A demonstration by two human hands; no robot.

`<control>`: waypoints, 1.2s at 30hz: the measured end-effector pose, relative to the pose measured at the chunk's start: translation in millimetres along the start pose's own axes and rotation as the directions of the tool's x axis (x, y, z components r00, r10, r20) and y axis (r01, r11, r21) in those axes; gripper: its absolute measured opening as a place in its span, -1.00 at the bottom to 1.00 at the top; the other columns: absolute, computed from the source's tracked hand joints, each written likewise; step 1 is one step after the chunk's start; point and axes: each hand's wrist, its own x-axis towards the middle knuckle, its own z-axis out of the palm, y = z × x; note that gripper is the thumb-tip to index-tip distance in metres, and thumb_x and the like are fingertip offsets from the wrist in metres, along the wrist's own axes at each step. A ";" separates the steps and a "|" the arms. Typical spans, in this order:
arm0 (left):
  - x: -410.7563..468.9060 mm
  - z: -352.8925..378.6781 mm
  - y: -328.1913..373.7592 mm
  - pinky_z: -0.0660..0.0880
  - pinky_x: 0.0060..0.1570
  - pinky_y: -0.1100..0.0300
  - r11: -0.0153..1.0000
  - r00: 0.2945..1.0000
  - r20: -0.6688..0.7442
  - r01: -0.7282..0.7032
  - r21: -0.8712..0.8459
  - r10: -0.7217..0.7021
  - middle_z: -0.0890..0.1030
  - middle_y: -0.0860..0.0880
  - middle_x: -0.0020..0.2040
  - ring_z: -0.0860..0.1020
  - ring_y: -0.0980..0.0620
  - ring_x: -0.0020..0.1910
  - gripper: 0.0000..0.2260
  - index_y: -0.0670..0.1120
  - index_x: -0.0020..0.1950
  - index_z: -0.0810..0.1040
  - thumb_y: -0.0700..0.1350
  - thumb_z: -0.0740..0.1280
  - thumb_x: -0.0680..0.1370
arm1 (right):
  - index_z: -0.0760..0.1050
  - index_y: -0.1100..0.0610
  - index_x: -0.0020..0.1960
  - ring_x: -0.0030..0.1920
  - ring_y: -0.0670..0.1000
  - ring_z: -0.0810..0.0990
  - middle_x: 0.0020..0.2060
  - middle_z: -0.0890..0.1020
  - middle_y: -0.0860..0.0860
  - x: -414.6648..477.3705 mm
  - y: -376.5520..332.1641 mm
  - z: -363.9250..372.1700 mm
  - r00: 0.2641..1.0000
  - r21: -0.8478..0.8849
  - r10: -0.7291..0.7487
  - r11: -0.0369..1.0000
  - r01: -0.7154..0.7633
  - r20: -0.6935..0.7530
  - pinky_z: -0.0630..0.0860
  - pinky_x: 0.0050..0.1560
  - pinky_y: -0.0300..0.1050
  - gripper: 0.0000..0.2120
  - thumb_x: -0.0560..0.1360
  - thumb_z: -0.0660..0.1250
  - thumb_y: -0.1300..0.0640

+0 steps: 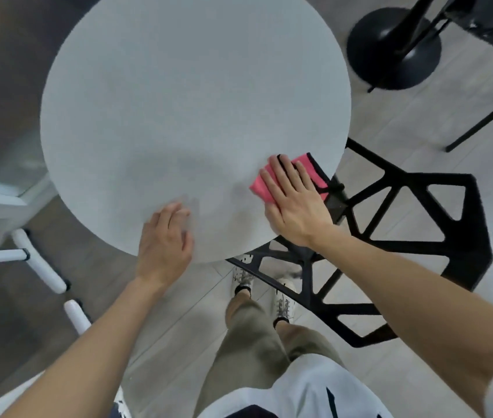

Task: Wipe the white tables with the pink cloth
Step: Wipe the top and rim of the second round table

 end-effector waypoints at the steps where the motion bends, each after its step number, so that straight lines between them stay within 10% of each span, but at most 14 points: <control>1: -6.0 -2.5 -6.4 0.49 0.33 -0.22 1.000 1.000 0.007 0.022 0.009 -0.022 0.50 -0.17 0.48 0.51 -0.26 0.37 -0.63 -0.17 0.37 0.55 -0.10 0.30 0.58 | 0.04 0.17 0.77 0.76 0.20 -0.19 0.76 -0.05 0.20 1.3 -9.1 1.3 0.997 -0.026 -0.075 0.997 0.076 0.025 -0.07 0.73 0.29 -0.35 0.74 -0.01 -0.06; 16: -20.2 -37.0 -174.9 0.47 0.40 -0.16 0.929 0.926 -0.080 0.364 -0.072 -0.369 0.51 -0.19 0.37 0.51 -0.24 0.34 -0.64 -0.18 0.39 0.53 -0.20 0.41 0.60 | 0.11 0.04 0.77 0.77 0.17 -0.09 0.76 0.06 0.09 109.3 -193.1 35.7 0.726 0.067 -0.679 0.734 0.676 0.110 -0.08 0.73 0.25 -0.44 0.80 -0.05 -0.09; 29: 101.6 -95.6 -309.6 0.63 0.18 -0.14 0.903 0.935 0.073 0.355 -0.242 -0.348 0.51 -0.03 0.44 0.58 -0.09 0.34 -0.45 -0.04 0.65 0.33 -0.17 0.36 0.66 | 0.30 0.02 0.71 0.75 0.15 0.09 0.73 0.20 0.08 352.7 -322.6 45.9 0.857 0.088 -0.513 0.852 0.515 -0.048 0.04 0.71 0.24 -0.46 0.76 0.10 -0.05; 36: 190.9 -98.7 -317.2 0.39 0.53 -0.22 0.981 0.988 -0.001 0.154 -0.119 -0.155 0.39 -0.16 0.60 0.35 -0.18 0.60 -0.50 -0.13 0.63 0.39 -0.07 0.35 0.69 | 0.37 0.01 0.68 0.72 0.14 0.19 0.70 0.29 0.07 469.2 -283.7 28.8 0.954 0.065 -0.252 0.962 0.265 -0.160 0.06 0.71 0.21 -0.45 0.71 0.14 -0.04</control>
